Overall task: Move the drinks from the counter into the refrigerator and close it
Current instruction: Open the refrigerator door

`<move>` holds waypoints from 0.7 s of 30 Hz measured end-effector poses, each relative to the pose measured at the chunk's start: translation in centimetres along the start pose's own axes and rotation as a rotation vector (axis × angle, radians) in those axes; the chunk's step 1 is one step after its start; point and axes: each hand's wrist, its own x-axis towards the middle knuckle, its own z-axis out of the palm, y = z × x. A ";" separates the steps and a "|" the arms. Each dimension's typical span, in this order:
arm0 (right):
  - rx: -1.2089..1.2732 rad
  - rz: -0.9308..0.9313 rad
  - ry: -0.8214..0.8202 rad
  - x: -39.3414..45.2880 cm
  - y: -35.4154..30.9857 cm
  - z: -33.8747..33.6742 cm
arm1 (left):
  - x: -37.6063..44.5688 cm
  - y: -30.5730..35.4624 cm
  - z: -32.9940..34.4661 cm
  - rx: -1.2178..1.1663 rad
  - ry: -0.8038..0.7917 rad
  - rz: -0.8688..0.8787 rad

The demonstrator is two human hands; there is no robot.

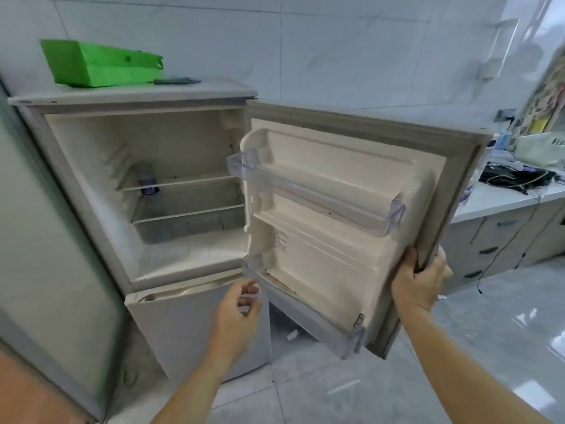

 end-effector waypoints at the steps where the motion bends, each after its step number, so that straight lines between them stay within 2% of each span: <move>1: -0.013 0.017 0.014 1.9 0.3 0.3 | 1.4 0.1 1.1 -0.008 -0.009 0.017; 8: -0.024 0.161 -0.076 13.0 1.5 3.1 | 9.3 -0.2 8.2 0.008 -0.118 0.044; 13: -0.026 0.199 -0.156 19.3 2.7 5.3 | 11.8 -1.4 12.0 0.073 -0.139 0.012; 21: 0.099 0.211 -0.291 28.1 4.7 10.6 | 13.6 -0.7 21.0 0.340 -0.209 0.036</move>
